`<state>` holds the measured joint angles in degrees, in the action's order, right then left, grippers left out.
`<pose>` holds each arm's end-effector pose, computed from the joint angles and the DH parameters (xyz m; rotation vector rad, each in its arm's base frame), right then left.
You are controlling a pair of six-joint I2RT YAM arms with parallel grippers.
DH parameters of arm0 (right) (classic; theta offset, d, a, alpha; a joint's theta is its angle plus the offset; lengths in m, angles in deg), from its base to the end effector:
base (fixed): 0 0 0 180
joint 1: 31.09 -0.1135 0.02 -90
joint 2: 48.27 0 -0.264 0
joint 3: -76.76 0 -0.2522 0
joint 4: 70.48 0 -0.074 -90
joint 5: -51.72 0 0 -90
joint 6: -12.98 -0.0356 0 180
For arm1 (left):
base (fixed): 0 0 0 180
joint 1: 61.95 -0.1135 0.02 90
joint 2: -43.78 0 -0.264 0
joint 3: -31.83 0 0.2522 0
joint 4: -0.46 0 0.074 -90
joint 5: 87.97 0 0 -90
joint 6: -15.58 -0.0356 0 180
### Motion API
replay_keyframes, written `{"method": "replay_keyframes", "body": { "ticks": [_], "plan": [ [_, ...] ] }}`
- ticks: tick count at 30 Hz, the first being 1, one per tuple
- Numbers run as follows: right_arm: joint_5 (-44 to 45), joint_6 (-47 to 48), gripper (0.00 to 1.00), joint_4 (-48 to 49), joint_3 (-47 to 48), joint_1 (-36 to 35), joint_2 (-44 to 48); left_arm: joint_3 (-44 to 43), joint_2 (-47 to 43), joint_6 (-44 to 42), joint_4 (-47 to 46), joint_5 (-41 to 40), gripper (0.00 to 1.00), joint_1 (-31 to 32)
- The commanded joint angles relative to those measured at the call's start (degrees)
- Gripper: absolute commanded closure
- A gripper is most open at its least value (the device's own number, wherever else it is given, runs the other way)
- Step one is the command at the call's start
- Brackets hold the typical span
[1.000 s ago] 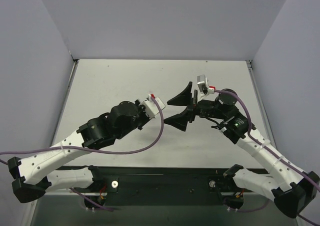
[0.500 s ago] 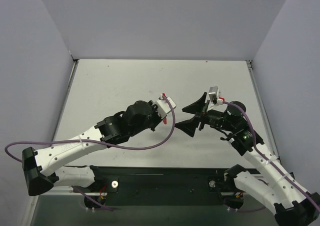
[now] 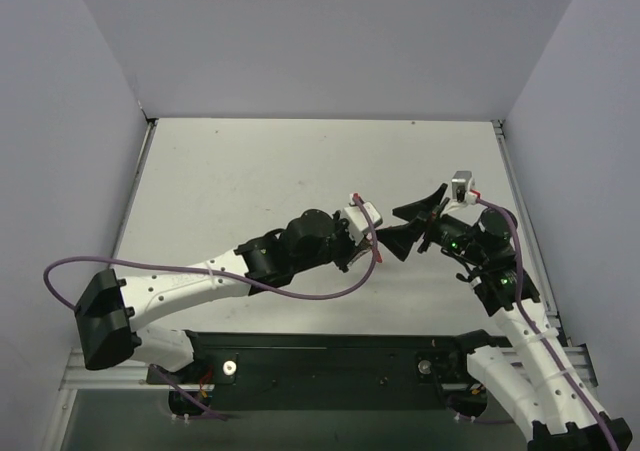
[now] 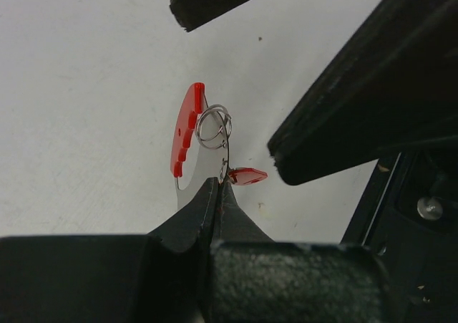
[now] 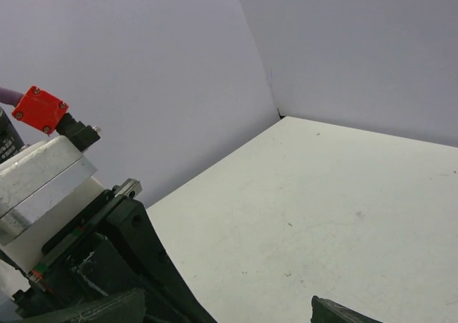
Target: Put the keys on the keyring
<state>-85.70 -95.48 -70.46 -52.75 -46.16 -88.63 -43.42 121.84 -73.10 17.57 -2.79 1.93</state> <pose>0.1512 0.0679 0.3461 -0.6749 1.3840 1.0433 0.1437 -0.2862 0.3221 0.9765 1.7197 -0.6768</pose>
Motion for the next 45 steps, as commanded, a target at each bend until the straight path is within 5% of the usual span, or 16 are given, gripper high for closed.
{"method": "replay_keyframes", "body": {
  "ticks": [1,23,45],
  "plan": [
    [-2.06,-2.11,0.0,2.39,0.36,1.27,1.07,2.07,0.77,3.6,-14.07,6.3,1.0,0.37],
    [-2.59,-5.01,0.0,4.32,0.62,3.03,0.02,18.78,11.57,20.73,-57.66,24.33,1.0,0.02],
    [-2.41,-6.06,0.0,5.03,1.15,4.08,-2.09,20.89,23.98,25.66,-62.33,22.57,1.0,-4.55]
  ]
}}
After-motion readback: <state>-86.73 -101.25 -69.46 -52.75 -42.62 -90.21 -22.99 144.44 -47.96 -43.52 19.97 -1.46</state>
